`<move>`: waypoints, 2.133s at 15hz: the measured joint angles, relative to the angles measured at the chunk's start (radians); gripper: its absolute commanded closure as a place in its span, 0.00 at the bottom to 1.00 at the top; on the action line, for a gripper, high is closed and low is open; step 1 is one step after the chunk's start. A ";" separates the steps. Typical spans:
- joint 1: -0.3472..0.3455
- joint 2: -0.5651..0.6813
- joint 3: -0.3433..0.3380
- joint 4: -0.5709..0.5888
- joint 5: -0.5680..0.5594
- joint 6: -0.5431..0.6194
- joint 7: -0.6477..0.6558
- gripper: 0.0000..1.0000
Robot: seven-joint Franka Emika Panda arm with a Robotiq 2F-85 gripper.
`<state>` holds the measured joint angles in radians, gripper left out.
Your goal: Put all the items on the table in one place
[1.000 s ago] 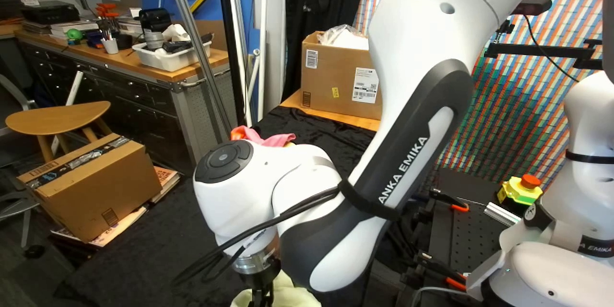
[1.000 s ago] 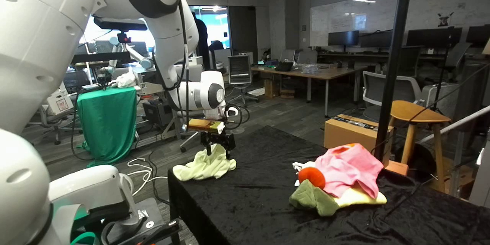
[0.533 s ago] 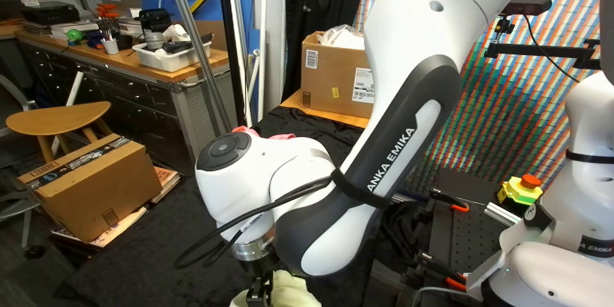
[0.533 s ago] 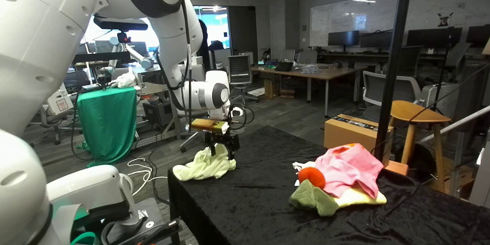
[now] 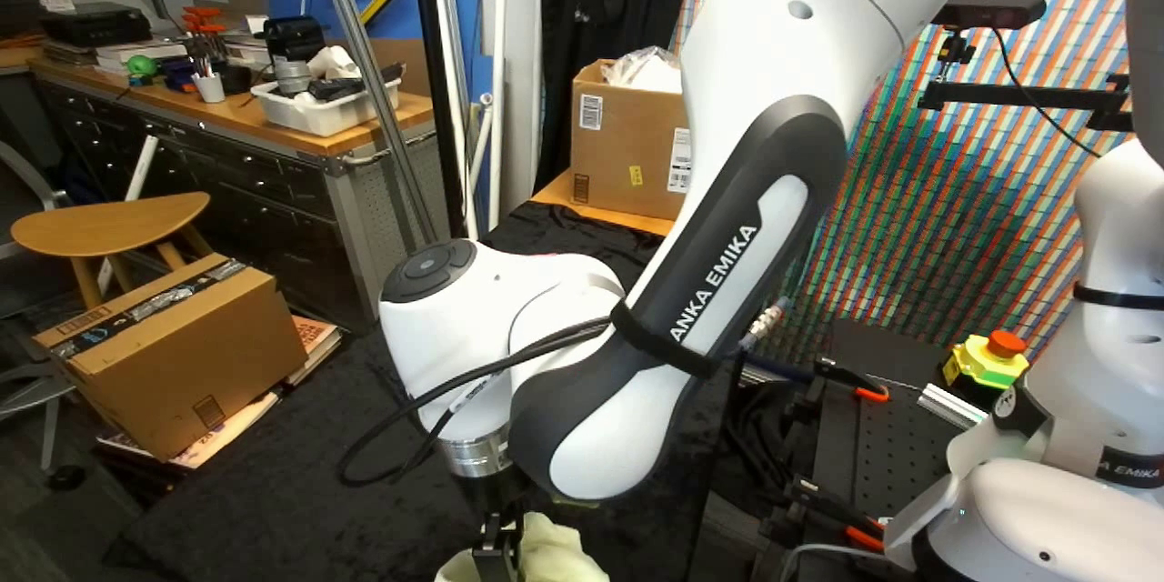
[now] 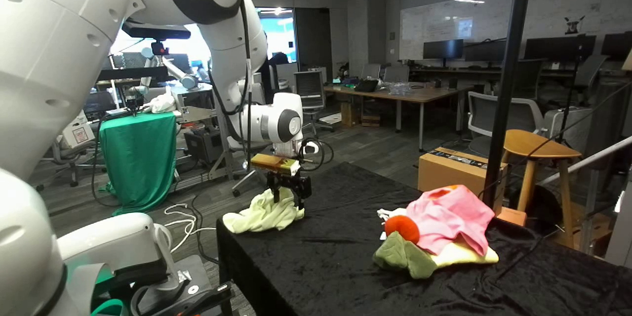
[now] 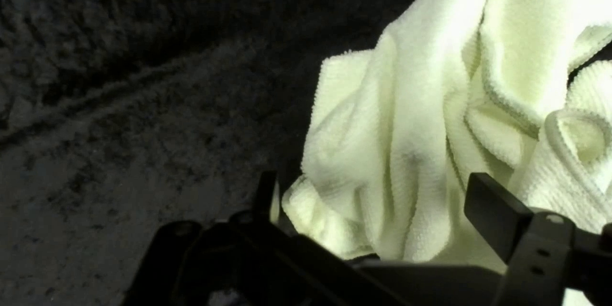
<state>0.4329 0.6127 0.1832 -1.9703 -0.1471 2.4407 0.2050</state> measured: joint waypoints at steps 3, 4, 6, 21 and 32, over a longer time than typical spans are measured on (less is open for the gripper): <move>-0.002 0.010 0.005 0.002 0.011 -0.012 -0.014 0.00; -0.002 0.014 0.007 0.004 0.015 -0.019 -0.018 0.00; -0.002 0.021 0.012 0.005 0.018 -0.026 -0.025 0.00; -0.004 0.038 0.019 0.022 0.018 -0.041 -0.045 0.97; -0.016 -0.099 -0.030 0.040 0.010 -0.012 -0.027 0.92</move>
<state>0.4169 0.5138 0.1532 -1.9306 -0.1372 2.4291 0.1780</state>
